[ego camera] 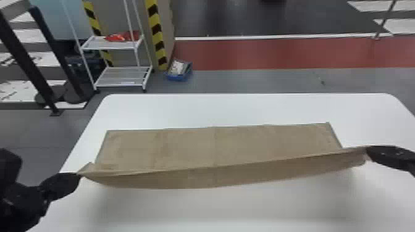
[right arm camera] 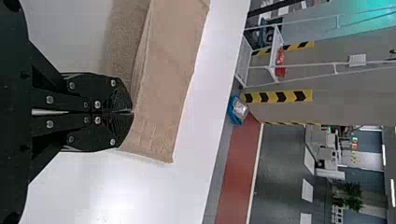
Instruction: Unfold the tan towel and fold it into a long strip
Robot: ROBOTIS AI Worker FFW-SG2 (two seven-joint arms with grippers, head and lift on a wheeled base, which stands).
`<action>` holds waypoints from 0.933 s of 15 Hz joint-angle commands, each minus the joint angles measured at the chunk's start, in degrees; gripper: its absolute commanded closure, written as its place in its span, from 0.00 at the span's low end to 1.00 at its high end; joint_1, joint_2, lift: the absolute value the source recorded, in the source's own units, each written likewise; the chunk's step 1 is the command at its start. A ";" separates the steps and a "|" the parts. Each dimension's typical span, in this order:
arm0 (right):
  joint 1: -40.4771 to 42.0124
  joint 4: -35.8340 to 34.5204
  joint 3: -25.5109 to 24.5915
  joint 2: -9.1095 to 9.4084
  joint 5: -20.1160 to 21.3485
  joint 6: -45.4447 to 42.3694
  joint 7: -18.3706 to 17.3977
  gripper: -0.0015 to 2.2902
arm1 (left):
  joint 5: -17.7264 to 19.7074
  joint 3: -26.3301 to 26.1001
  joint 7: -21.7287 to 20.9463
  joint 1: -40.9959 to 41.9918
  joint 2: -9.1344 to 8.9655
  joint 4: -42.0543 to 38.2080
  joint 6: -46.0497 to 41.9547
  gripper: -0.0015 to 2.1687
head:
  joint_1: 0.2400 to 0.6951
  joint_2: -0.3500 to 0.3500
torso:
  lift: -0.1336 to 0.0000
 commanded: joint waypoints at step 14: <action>-36.23 41.02 23.70 -0.05 17.22 0.16 3.46 0.52 | -20.31 -16.87 -9.49 -34.89 9.04 31.41 8.48 0.98 | 1.00 0.68 | 0.08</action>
